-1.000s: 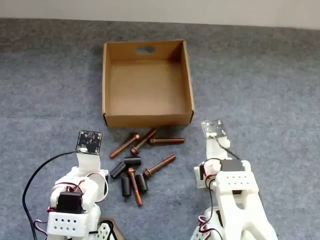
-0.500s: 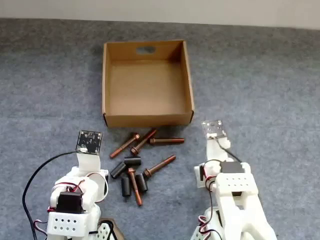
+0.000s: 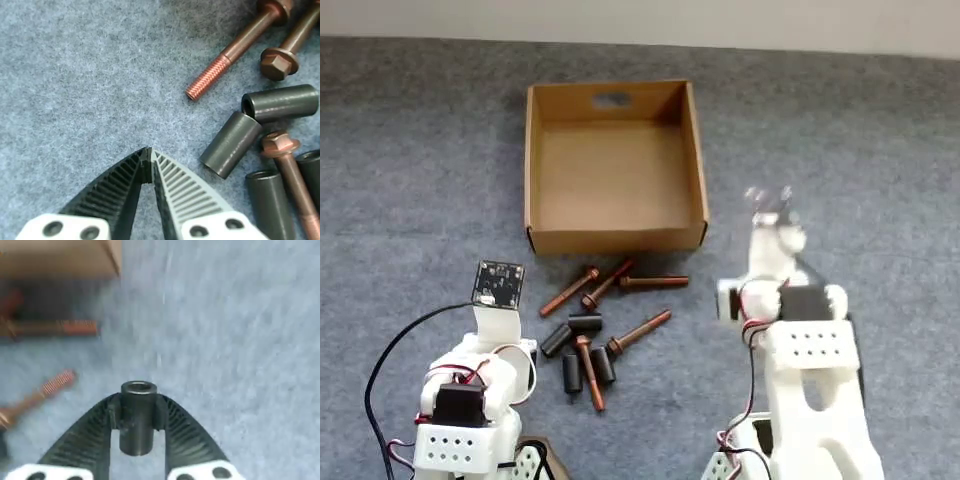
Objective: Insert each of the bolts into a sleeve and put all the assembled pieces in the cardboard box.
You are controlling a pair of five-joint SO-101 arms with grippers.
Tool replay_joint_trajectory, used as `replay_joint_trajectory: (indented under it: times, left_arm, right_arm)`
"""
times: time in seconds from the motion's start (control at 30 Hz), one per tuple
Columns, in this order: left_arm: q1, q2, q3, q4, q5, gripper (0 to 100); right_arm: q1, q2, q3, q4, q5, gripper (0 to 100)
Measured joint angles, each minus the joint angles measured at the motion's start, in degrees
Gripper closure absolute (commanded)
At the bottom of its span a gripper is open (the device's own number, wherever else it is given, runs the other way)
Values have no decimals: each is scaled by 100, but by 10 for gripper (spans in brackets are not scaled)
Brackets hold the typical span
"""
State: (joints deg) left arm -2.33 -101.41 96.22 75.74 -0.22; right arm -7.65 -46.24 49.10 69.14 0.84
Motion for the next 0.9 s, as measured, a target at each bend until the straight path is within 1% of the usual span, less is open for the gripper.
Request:
replay_joint_trajectory:
  times: [0.07,0.13,0.37,0.47,0.57,0.63,0.73,0.83,0.9]
  left_arm:
    - [0,0,0,0,0,991]
    - [0,0,0,0,0,991]
    - [0,0,0,-18,0,990]
    - [-97,0,0,-369,0,989]
    - [-695,0,-9,-1020,-158,989]
    - [-1231,0,-18,-1618,-730,989]
    - [-1952,0,-18,-2505,-2092,989]
    - [-2374,0,-53,-3024,-3297,989]
    - [-2629,9,-281,-3130,-3429,989]
  right_arm:
    - [-220,-9,-176,-44,-343,991]
    - [-448,0,-53,-325,-607,991]
    - [-545,0,1495,-2180,-1029,992]
    - [-554,0,1714,-2435,-1090,992]
    - [-554,0,1767,-2497,-1108,992]
    - [-545,0,1837,-2523,-1108,992]
    - [-519,0,1846,-2523,-1108,992]
    - [-519,0,1846,-2541,-1108,992]
    - [-501,0,1846,-2541,-1108,992]
